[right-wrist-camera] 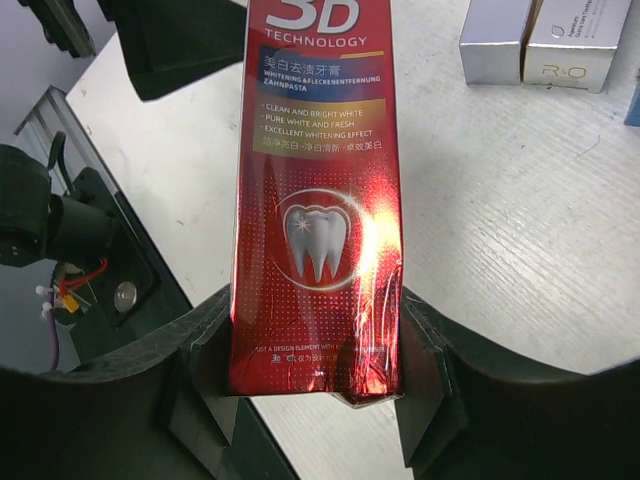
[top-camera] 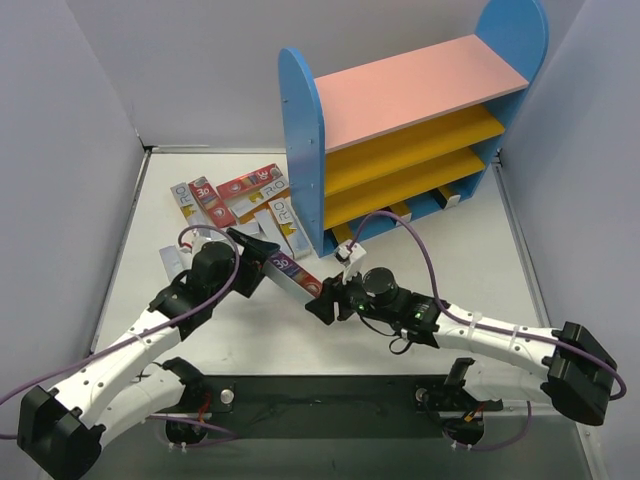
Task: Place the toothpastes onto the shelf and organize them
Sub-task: Pick up the toothpaste from the center of the board, then place the toothpaste on the shelf.
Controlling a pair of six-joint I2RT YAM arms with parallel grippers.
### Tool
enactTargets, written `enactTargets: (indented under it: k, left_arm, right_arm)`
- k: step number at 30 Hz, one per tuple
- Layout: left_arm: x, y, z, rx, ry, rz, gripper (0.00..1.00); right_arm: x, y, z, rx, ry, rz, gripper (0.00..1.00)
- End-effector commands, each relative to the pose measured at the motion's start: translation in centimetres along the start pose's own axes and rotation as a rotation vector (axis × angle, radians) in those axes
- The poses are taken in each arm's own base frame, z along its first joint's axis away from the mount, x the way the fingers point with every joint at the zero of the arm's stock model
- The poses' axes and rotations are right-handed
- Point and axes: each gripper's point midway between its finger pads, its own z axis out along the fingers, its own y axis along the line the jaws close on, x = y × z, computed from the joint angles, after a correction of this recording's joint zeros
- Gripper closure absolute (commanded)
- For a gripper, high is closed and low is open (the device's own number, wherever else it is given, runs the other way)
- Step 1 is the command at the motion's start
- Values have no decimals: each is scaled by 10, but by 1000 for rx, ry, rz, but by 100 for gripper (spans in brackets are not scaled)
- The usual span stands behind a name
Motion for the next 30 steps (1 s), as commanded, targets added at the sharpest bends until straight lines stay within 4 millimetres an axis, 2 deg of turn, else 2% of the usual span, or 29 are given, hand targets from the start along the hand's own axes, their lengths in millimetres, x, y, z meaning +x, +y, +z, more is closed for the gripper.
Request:
enactTargets:
  k: [1,3,4,5,6,7,9,10,12,13,14,16,17,18,20,21,23,24,25,26,27,29,30]
  left_arm:
    - [-18,-25,-8,103,-90,70,3]
    - [-26,-29,-13,115,-126,117,3]
    - [-34,-27,-15,106,-168,180,3]
    - [-42,-32,-20,117,-200,206,3]
    - [-52,-25,-22,86,-251,237,3]
    - [-59,-25,-25,77,-284,295,3]
    - [-76,-24,-35,63,-365,347,3]
    - [-83,-22,-37,48,-393,422,3]
    - [-97,-23,-46,39,-461,522,3]
    - [-100,-25,-49,42,-479,556,3]
    - [-103,-27,-53,50,-498,588,3]
    - [-109,-27,-55,47,-528,680,3]
    - [-111,-33,-58,70,-549,695,3]
    - [-113,-28,-57,57,-557,747,3]
    - [-115,-33,-59,81,-585,772,3]
    - [-116,-27,-56,71,-589,811,3]
    - [-118,-28,-57,83,-610,820,3]
    - [-119,-28,-57,83,-615,834,3]
    - [-120,-23,-55,72,-614,847,3]
    - [-119,-31,-55,108,-619,853,3]
    - [-119,-30,-54,105,-617,890,3]
    - [-118,-30,-50,112,-611,928,3]
    - [-119,-29,-49,101,-615,954,3]
  right_arm:
    - [-33,10,-19,-7,-67,-70,71]
    - [-37,6,-30,18,-80,-76,71]
    - [-29,-2,-36,48,-46,-91,71]
    - [-35,-5,-45,71,-70,-98,71]
    - [-35,-9,-50,92,-67,-103,71]
    - [-29,-18,-58,130,-36,-110,71]
    - [-36,-28,-74,191,-57,-116,71]
    - [-28,-40,-83,239,-10,-124,71]
    - [-42,-47,-102,296,-45,-123,71]
    - [-36,-55,-110,333,-13,-125,71]
    - [-49,-58,-121,360,-43,-121,71]
    - [-46,-70,-134,412,-9,-119,71]
    - [-57,-77,-144,450,-32,-114,71]
    - [-55,-84,-150,481,-12,-115,71]
    - [-64,-99,-160,544,-16,-132,71]
    - [-72,-102,-165,564,-29,-139,71]
    - [-77,-112,-166,603,-14,-156,71]
    - [-89,-121,-172,641,-27,-159,72]
    - [-92,-124,-171,637,-15,-156,72]
    - [-93,-132,-168,655,8,-145,72]
    - [-105,-142,-174,687,-10,-133,72]
    - [-114,-152,-169,678,-8,-115,72]
    - [-125,-155,-166,668,-42,-119,72]
